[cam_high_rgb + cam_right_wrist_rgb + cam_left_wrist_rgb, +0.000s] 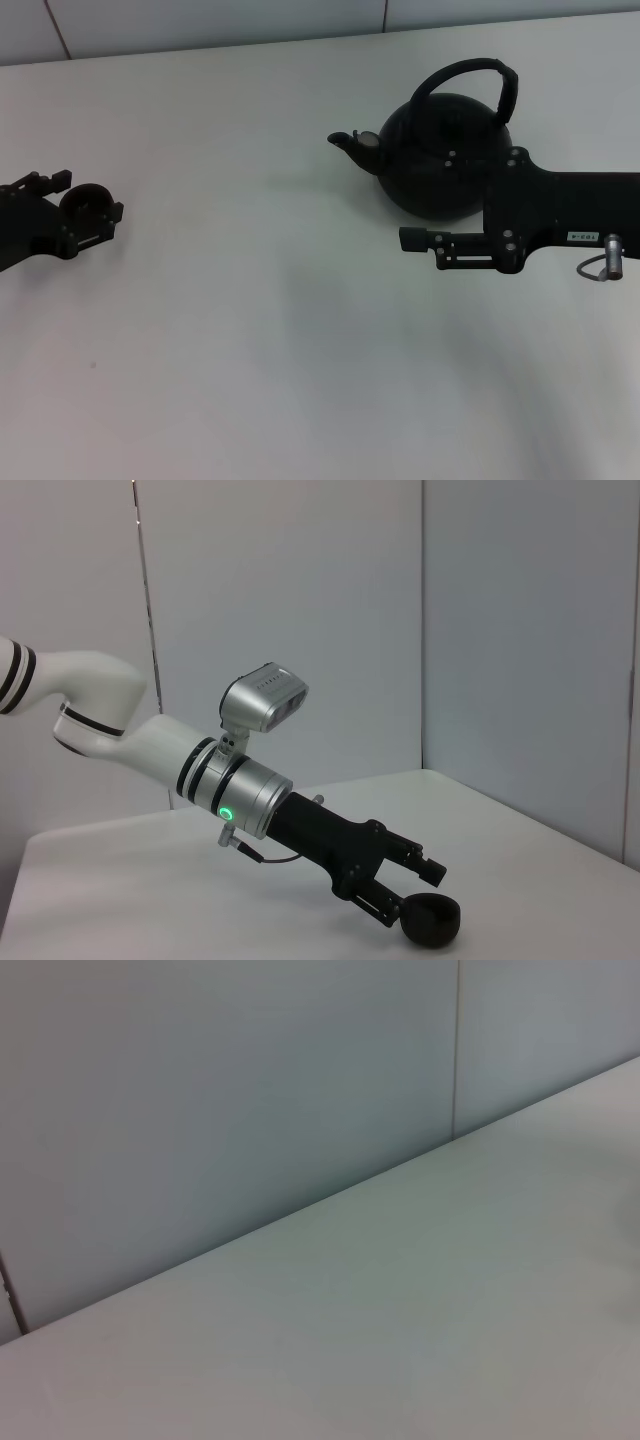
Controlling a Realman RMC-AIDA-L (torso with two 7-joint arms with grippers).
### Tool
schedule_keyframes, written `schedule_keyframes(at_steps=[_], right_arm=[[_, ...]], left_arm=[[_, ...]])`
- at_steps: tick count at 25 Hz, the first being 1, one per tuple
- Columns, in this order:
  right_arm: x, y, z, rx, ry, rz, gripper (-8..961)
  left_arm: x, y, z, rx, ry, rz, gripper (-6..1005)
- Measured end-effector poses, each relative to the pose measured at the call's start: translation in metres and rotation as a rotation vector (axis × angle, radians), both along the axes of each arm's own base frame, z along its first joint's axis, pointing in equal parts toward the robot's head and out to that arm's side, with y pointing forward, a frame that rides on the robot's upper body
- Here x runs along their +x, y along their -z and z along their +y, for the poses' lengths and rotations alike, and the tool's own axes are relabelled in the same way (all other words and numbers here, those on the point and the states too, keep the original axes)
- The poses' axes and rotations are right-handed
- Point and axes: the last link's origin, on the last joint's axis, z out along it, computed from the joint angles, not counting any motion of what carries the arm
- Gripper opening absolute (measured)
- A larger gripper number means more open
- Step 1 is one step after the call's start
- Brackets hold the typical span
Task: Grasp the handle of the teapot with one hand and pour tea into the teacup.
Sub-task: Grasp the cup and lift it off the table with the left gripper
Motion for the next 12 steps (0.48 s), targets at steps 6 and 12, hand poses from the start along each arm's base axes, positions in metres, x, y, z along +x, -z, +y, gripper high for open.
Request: schedule_keyframes(at_steps=[6, 12], right_arm=[[0.0000, 0.0000, 0.0000, 0.000, 0.000, 0.000, 700], [-0.0002, 0.0000, 0.0001, 0.000, -0.001, 0.000, 700]], left_arm=[[-0.0024, 0.0001, 0.0006, 0.006, -0.011, 0.012, 808], [-0.0021, 0.0042, 0.0015, -0.004, -0.010, 0.035, 809]])
